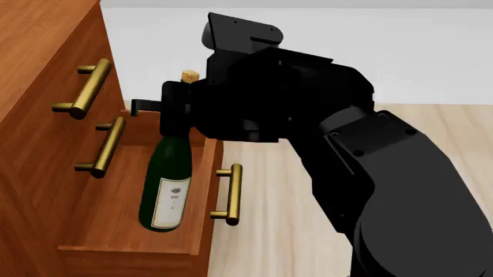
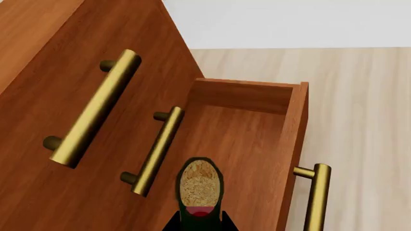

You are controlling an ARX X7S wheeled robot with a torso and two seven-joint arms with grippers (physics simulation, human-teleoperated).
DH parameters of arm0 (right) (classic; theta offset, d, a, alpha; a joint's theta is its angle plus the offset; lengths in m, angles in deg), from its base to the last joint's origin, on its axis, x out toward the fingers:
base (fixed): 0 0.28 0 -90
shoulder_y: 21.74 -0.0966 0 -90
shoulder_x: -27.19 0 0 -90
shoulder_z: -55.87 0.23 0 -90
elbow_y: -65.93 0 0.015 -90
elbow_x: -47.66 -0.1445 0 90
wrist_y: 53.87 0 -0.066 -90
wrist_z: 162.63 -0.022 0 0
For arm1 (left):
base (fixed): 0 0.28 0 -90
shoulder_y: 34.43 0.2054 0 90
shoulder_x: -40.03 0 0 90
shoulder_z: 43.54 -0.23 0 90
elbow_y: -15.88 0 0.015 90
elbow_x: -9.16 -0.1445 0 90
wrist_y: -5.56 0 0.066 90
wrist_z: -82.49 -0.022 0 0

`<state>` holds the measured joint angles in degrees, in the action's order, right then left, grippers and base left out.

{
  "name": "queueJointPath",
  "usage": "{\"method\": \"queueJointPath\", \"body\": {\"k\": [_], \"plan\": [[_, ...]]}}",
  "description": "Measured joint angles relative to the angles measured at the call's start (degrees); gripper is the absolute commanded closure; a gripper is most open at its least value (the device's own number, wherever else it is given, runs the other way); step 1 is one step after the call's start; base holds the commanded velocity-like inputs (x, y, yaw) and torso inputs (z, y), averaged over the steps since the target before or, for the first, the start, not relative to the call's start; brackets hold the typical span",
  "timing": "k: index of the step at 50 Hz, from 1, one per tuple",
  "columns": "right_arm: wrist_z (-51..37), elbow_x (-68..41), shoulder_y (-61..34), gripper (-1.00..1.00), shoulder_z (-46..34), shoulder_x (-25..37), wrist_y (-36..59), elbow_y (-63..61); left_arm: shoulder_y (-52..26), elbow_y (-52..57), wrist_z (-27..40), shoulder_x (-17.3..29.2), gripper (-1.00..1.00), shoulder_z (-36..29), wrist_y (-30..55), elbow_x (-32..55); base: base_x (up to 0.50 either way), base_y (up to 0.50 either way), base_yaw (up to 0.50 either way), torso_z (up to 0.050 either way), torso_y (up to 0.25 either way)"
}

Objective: Put the wine bottle in the bottom drawer of the cabinet.

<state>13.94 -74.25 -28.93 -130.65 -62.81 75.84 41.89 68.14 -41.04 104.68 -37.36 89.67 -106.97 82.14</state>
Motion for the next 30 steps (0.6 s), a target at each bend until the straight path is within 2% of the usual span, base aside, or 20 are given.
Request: {"method": "queueJointPath", "body": {"k": [30], "plan": [[2.08, 5.50, 2.64, 1.00, 0.86, 0.00, -1.55, -0.86, 0.04, 0.01, -0.48, 0.09, -1.00, -0.19, -0.19, 0.36, 0.00, 0.00, 0.00, 0.000, 0.001]]}}
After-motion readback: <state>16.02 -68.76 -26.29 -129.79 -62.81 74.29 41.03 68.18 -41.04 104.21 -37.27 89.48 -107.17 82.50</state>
